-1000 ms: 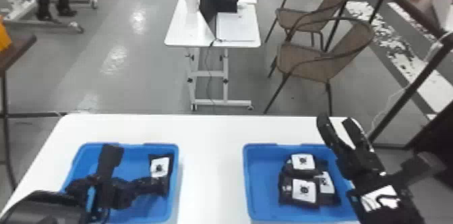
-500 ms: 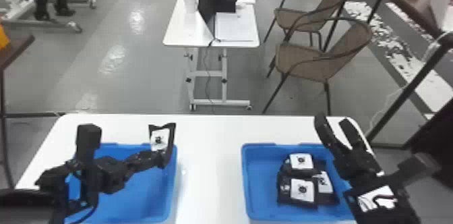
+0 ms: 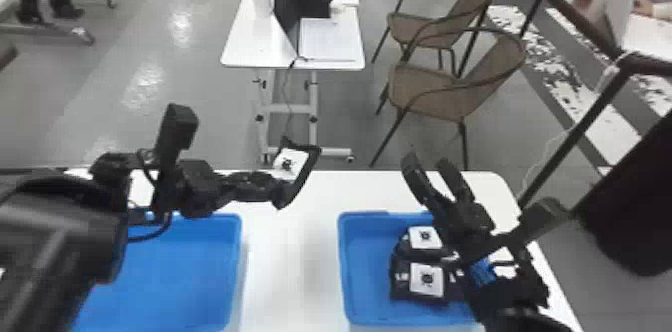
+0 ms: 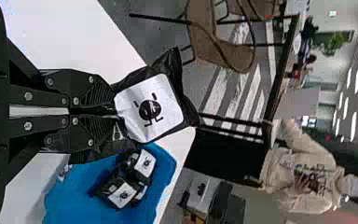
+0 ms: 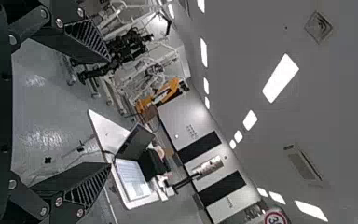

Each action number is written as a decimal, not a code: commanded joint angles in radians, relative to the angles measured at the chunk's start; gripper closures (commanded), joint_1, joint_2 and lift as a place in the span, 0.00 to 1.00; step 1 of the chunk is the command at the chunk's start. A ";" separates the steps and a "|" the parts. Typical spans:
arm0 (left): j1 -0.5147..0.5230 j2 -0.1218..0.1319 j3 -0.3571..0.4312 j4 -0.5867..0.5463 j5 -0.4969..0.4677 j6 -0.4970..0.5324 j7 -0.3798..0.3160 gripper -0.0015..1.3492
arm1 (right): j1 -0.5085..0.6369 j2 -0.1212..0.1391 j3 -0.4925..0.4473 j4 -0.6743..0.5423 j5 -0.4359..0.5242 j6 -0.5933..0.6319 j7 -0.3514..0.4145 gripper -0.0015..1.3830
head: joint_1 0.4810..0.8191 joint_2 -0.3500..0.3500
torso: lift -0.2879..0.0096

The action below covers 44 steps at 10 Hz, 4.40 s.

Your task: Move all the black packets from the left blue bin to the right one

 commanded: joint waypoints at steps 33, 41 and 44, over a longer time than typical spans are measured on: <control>0.310 -0.099 0.458 -0.172 0.136 -0.292 0.140 0.07 | 0.144 0.001 -0.146 0.069 0.270 -0.225 -0.052 0.09 | 0.63 0.44 | 0.97; 0.748 -0.178 0.404 -0.182 0.288 -0.879 0.608 0.08 | 0.492 0.001 -0.284 -0.065 0.419 -0.483 -0.123 0.10 | 0.63 0.42 | 0.97; 0.777 -0.121 0.326 -0.183 0.310 -0.836 0.646 0.08 | 0.509 0.001 -0.275 -0.055 0.430 -0.483 -0.123 0.10 | 0.63 0.33 | 0.97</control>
